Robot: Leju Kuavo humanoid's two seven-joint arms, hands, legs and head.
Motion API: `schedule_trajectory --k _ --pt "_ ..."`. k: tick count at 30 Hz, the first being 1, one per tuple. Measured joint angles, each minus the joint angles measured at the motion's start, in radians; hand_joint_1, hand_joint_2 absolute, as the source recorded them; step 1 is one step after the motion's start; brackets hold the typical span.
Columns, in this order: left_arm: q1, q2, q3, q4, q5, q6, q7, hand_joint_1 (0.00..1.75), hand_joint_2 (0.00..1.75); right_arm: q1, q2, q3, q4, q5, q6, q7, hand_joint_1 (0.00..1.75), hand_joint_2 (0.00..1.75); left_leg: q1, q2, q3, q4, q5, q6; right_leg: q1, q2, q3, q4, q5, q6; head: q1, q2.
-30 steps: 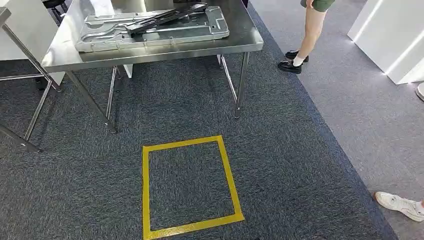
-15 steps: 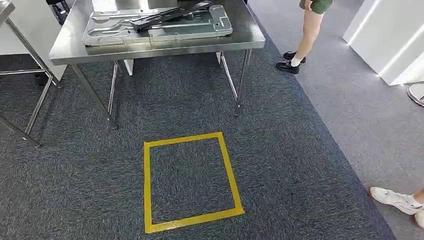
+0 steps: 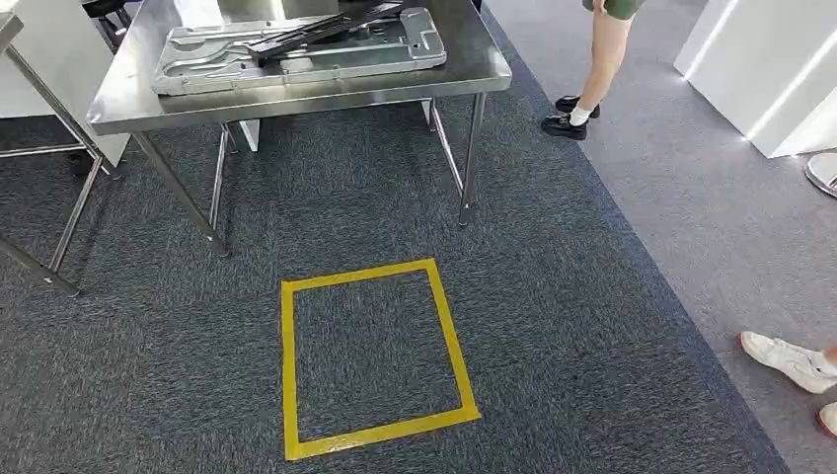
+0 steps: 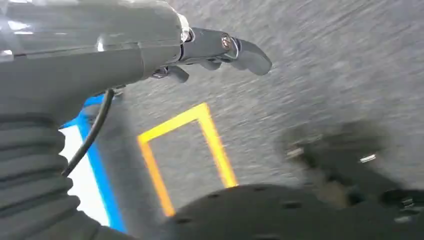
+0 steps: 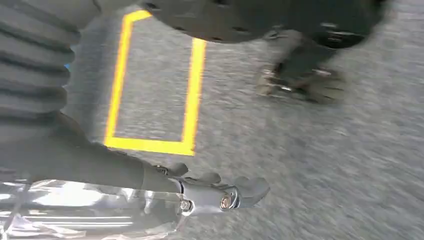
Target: Take the parts from the cabinet and place them on the table.
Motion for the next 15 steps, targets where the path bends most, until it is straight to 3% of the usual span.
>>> schedule_trajectory --k 1,2,5,6,7,10,11,12,13,15 --pt "0.012 0.001 -0.015 0.006 0.024 -0.003 0.000 0.00 0.00 -0.001 -0.004 0.009 -0.010 -0.017 0.003 0.002 0.00 0.00 -0.003 0.000 0.004 -0.021 -0.020 0.007 0.006 0.000 -0.005 0.009 -0.004 0.007 0.000 0.000" --pt "0.022 0.004 -0.029 0.007 0.044 -0.008 -0.002 0.00 0.00 -0.002 -0.007 0.023 -0.023 -0.041 0.007 0.004 0.00 0.00 -0.005 -0.003 0.000 -0.019 -0.015 0.019 0.006 0.002 -0.009 0.012 -0.005 0.013 0.000 0.000" --pt "0.046 0.011 -0.073 0.008 0.110 -0.015 -0.004 0.00 0.00 0.005 -0.017 0.056 -0.039 -0.098 0.010 0.008 0.00 0.00 -0.013 -0.005 -0.004 -0.018 -0.012 0.036 0.001 0.001 -0.010 0.006 0.000 0.032 0.000 0.000" --pt "0.047 0.013 -0.083 0.008 0.123 -0.017 -0.005 0.00 0.00 0.010 -0.020 0.063 -0.041 -0.110 0.011 0.008 0.00 0.00 -0.005 -0.003 0.000 -0.028 -0.004 0.048 0.000 0.002 -0.011 0.014 -0.005 0.037 0.000 0.000" --pt "0.046 0.017 -0.095 0.006 0.143 -0.020 -0.006 0.00 0.00 0.025 -0.026 0.073 -0.043 -0.128 0.014 0.010 0.00 0.00 -0.006 -0.001 -0.001 -0.029 -0.001 0.051 -0.002 0.002 -0.022 0.044 -0.031 0.042 0.000 0.000" --pt "0.031 0.026 -0.143 -0.032 0.223 -0.030 -0.011 0.00 0.00 0.070 -0.031 0.112 -0.036 -0.199 0.027 0.021 0.00 0.00 -0.009 0.000 -0.010 -0.028 0.002 0.058 -0.004 0.002 -0.130 0.270 -0.151 0.048 0.000 0.000" --pt "0.022 0.027 -0.155 -0.046 0.244 -0.034 -0.012 0.00 0.00 0.087 -0.031 0.120 -0.026 -0.219 0.027 0.024 0.00 0.00 -0.010 0.000 -0.012 -0.028 0.002 0.058 -0.004 0.002 -0.156 0.323 -0.163 0.049 0.000 0.000" --pt "0.012 0.029 -0.163 -0.061 0.260 -0.036 -0.013 0.00 0.00 0.106 -0.033 0.127 -0.016 -0.233 0.028 0.026 0.00 0.00 -0.010 0.000 -0.012 -0.027 0.002 0.058 -0.004 0.002 -0.155 0.322 -0.149 0.047 0.000 0.000" --pt "0.002 0.031 -0.172 -0.080 0.275 -0.039 -0.013 0.00 0.00 0.126 -0.034 0.134 -0.003 -0.247 0.028 0.028 0.00 0.00 -0.011 -0.001 -0.011 -0.027 0.002 0.058 -0.004 0.002 -0.130 0.273 -0.113 0.044 0.000 0.000" --pt "-0.020 0.033 -0.191 -0.119 0.305 -0.043 -0.015 0.00 0.00 0.160 -0.040 0.148 0.022 -0.273 0.033 0.031 0.00 0.00 -0.014 -0.001 -0.005 -0.027 0.000 0.056 -0.001 0.001 -0.038 0.091 -0.028 0.030 0.000 0.000"
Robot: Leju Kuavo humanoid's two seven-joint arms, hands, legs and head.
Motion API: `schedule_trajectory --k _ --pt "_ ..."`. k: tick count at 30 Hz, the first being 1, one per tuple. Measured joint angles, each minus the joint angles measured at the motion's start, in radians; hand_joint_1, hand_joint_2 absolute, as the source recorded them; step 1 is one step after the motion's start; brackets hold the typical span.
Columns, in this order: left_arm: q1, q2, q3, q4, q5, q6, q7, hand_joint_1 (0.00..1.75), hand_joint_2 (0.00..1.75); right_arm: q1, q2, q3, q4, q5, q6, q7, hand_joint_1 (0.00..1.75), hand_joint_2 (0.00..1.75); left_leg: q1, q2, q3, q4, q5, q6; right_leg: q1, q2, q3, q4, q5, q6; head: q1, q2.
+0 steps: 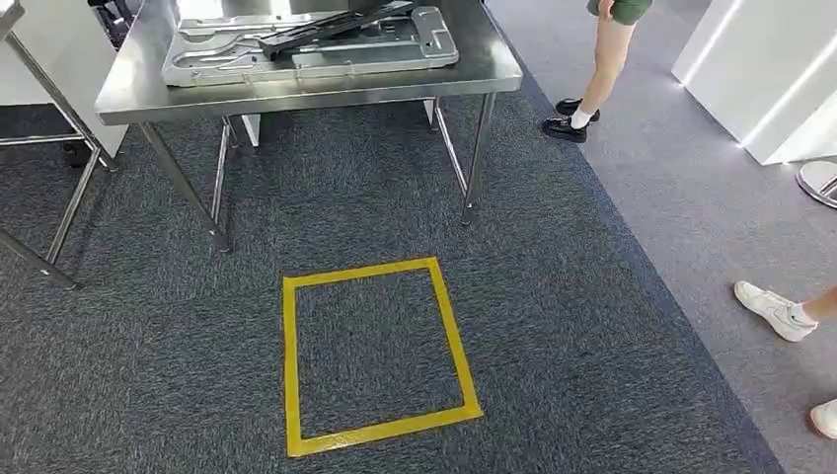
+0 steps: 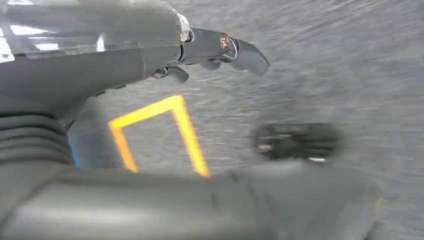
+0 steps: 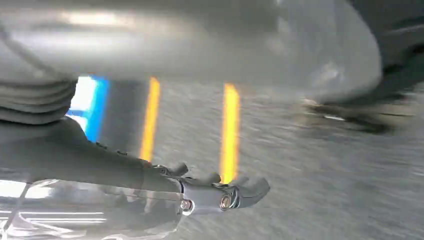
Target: Take the parts from the cabinet and place them on the table.
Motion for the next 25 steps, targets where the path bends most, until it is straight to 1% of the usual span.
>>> schedule_trajectory --k 1,2,3,5,6,7,8,10,11,12,13,14,15,16,17,18,19,20,21,22,23,24,25 --pt "-0.010 0.000 -0.008 -0.014 0.013 -0.002 -0.001 0.00 0.00 0.015 -0.004 0.005 0.007 -0.012 0.002 0.002 0.00 0.00 0.000 0.000 0.001 0.000 0.000 -0.002 0.004 -0.001 0.037 -0.071 0.016 -0.010 0.000 0.000" --pt "-0.018 0.002 -0.021 -0.030 0.033 -0.005 -0.002 0.00 0.00 0.026 -0.008 0.015 0.017 -0.030 0.005 0.007 0.00 0.00 -0.007 0.001 -0.003 0.002 -0.005 -0.011 0.010 -0.003 0.038 -0.082 0.014 -0.013 0.000 0.000" --pt "-0.020 0.006 -0.031 -0.040 0.051 -0.007 -0.003 0.00 0.00 0.035 -0.010 0.024 0.021 -0.045 0.008 0.008 0.00 0.00 -0.004 0.002 -0.003 0.001 -0.004 -0.018 0.012 -0.003 0.037 -0.082 0.017 -0.015 0.000 0.000" --pt "-0.018 0.010 -0.056 -0.047 0.094 -0.013 -0.005 0.00 0.00 0.044 -0.016 0.042 0.020 -0.084 0.012 0.011 0.00 0.00 -0.001 0.005 0.001 -0.003 -0.003 -0.030 0.016 0.001 0.038 -0.083 0.019 -0.025 0.000 0.000" --pt "-0.010 0.013 -0.065 -0.047 0.115 -0.016 -0.005 0.00 0.00 0.042 -0.016 0.051 0.015 -0.101 0.013 0.013 0.00 0.00 -0.007 0.005 0.006 0.001 -0.007 -0.036 0.003 -0.002 0.041 -0.098 0.027 -0.034 0.000 0.000" --pt "0.005 0.018 -0.074 -0.044 0.134 -0.020 -0.005 0.00 0.00 0.037 -0.016 0.059 0.001 -0.118 0.015 0.015 0.00 0.00 -0.002 0.000 -0.003 0.025 -0.026 -0.040 0.004 -0.004 0.045 -0.106 0.031 -0.039 0.000 0.000" --pt "0.022 0.019 -0.079 -0.037 0.144 -0.022 -0.005 0.00 0.00 0.027 -0.017 0.064 -0.014 -0.129 0.016 0.016 0.00 0.00 0.000 -0.002 -0.028 0.078 -0.065 -0.042 0.003 -0.004 0.043 -0.106 0.033 -0.045 0.000 0.000" --pt "0.057 0.021 -0.092 -0.011 0.164 -0.024 -0.004 0.00 0.00 -0.002 -0.019 0.073 -0.043 -0.145 0.018 0.017 0.00 0.00 0.005 -0.002 -0.102 0.235 -0.147 -0.052 0.005 -0.003 0.038 -0.105 0.033 -0.045 0.000 0.000" --pt "0.079 0.021 -0.095 0.008 0.171 -0.025 -0.004 0.00 0.00 -0.019 -0.020 0.077 -0.062 -0.152 0.019 0.017 0.00 0.00 0.005 -0.002 -0.132 0.299 -0.168 -0.055 0.006 -0.004 0.037 -0.104 0.033 -0.045 0.000 0.000" --pt "0.103 0.022 -0.100 0.028 0.177 -0.025 -0.003 0.00 0.00 -0.037 -0.020 0.082 -0.086 -0.158 0.021 0.017 0.00 0.00 0.006 -0.002 -0.138 0.312 -0.161 -0.056 0.007 -0.005 0.037 -0.103 0.033 -0.045 0.000 0.000" --pt "0.124 0.024 -0.104 0.046 0.182 -0.025 -0.003 0.00 0.00 -0.054 -0.020 0.085 -0.107 -0.161 0.022 0.017 0.00 0.00 0.006 -0.002 -0.119 0.275 -0.132 -0.055 0.007 -0.005 0.037 -0.102 0.032 -0.044 0.000 0.000" --pt "0.142 0.025 -0.108 0.067 0.187 -0.027 -0.004 0.00 0.00 -0.070 -0.020 0.090 -0.129 -0.165 0.023 0.019 0.00 0.00 0.006 -0.002 -0.078 0.195 -0.089 -0.053 0.007 -0.005 0.037 -0.099 0.032 -0.043 0.000 0.000" --pt "0.161 0.028 -0.111 0.087 0.189 -0.028 -0.004 0.00 0.00 -0.087 -0.020 0.092 -0.147 -0.168 0.025 0.019 0.00 0.00 0.006 -0.001 -0.023 0.093 -0.045 -0.050 0.007 -0.006 0.038 -0.097 0.031 -0.040 0.000 0.000" --pt "0.175 0.030 -0.115 0.103 0.194 -0.028 -0.005 0.00 0.00 -0.101 -0.020 0.094 -0.166 -0.171 0.026 0.021 0.00 0.00 0.006 -0.001 0.025 0.009 -0.021 -0.044 0.007 -0.005 0.039 -0.093 0.030 -0.036 0.000 0.000" --pt "0.178 0.035 -0.118 0.116 0.198 -0.028 -0.004 0.00 0.00 -0.104 -0.020 0.098 -0.190 -0.176 0.026 0.021 0.00 0.00 -0.006 0.003 0.038 0.003 -0.025 -0.037 0.014 -0.003 0.033 -0.093 0.024 -0.025 0.000 0.000" --pt "0.176 0.037 -0.122 0.112 0.207 -0.029 -0.005 0.00 0.00 -0.095 -0.025 0.098 -0.188 -0.184 0.026 0.022 0.00 0.00 -0.004 0.007 0.035 -0.004 -0.016 -0.027 0.015 0.001 0.034 -0.090 0.025 -0.019 0.000 0.000" --pt "0.168 0.038 -0.126 0.086 0.211 -0.031 -0.006 0.00 0.00 -0.092 -0.024 0.099 -0.166 -0.191 0.027 0.020 0.00 0.00 -0.008 0.005 0.032 -0.006 -0.012 -0.021 0.013 -0.001 0.036 -0.093 0.029 -0.013 -0.001 0.000" --pt "0.144 0.038 -0.130 0.042 0.218 -0.031 -0.009 0.00 0.00 -0.074 -0.024 0.099 -0.120 -0.196 0.028 0.025 0.00 0.00 -0.011 -0.004 0.030 -0.005 -0.009 -0.014 0.010 -0.009 0.039 -0.100 0.034 -0.006 -0.002 0.000" --pt "0.101 0.038 -0.131 0.007 0.221 -0.032 -0.013 0.00 0.00 -0.034 -0.024 0.100 -0.086 -0.199 0.028 0.031 0.00 0.00 -0.001 -0.023 0.029 -0.021 0.002 -0.005 0.011 -0.028 0.046 -0.101 0.032 0.000 -0.001 0.000" --pt "0.073 0.038 -0.133 -0.011 0.226 -0.032 -0.013 0.00 0.00 -0.006 -0.025 0.101 -0.071 -0.202 0.028 0.032 0.00 0.00 0.004 -0.026 0.025 -0.030 0.012 -0.003 0.006 -0.022 0.049 -0.087 0.023 0.005 -0.001 0.000" --pt "0.041 0.038 -0.134 -0.038 0.226 -0.034 -0.015 0.00 0.00 0.031 -0.025 0.104 -0.044 -0.202 0.028 0.032 0.00 0.00 0.005 -0.031 0.023 -0.032 0.014 -0.001 0.006 -0.008 0.024 -0.044 -0.013 0.010 -0.001 0.000" --pt "0.009 0.038 -0.137 -0.076 0.226 -0.034 -0.014 0.00 0.00 0.065 -0.025 0.107 -0.007 -0.202 0.028 0.032 0.00 0.00 0.005 -0.031 0.019 -0.033 0.015 -0.001 0.004 -0.002 -0.017 0.035 -0.064 0.015 -0.001 0.000" --pt "-0.015 0.038 -0.139 -0.110 0.226 -0.034 -0.011 0.00 0.00 0.093 -0.026 0.108 0.029 -0.202 0.028 0.032 0.00 0.00 0.005 -0.031 0.014 -0.032 0.016 -0.003 0.003 0.000 -0.064 0.130 -0.112 0.019 -0.001 0.000"
